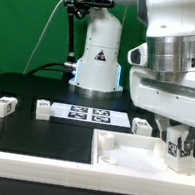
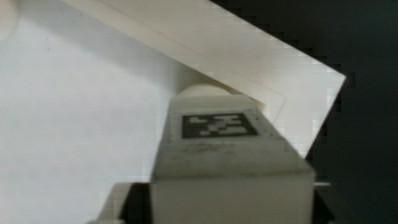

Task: Assemble one leg

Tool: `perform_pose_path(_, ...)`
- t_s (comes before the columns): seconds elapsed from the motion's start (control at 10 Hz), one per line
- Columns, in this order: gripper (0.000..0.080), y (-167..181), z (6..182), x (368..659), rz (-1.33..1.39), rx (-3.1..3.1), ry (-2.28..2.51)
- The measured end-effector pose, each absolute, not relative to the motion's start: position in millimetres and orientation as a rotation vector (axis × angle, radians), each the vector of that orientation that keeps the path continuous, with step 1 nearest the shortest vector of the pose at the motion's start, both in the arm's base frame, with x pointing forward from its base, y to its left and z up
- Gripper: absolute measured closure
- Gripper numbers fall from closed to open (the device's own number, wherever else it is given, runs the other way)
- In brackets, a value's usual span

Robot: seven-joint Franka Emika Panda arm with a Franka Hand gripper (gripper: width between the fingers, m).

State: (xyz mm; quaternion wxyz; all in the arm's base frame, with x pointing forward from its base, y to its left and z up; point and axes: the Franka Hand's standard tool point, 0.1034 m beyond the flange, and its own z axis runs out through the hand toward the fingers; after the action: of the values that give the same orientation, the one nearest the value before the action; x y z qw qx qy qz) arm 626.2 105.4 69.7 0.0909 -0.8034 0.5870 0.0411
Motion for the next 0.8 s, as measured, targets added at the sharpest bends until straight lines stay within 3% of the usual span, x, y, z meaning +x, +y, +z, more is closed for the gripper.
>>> perform_pose_path(0.5,0.0509,109.8,69.4,623.6,0.207,-1.740,2.389)
perform_pose_path(0.6,0.0433,113.4,69.5,623.2,0.234,-1.614,2.474)
perform_pose_path(0.7,0.0297,113.7,69.4,623.1,0.224,-1.693,2.416)
perform_pose_path(0.8,0.0297,113.8,69.3,623.1,0.217,-1.750,2.371)
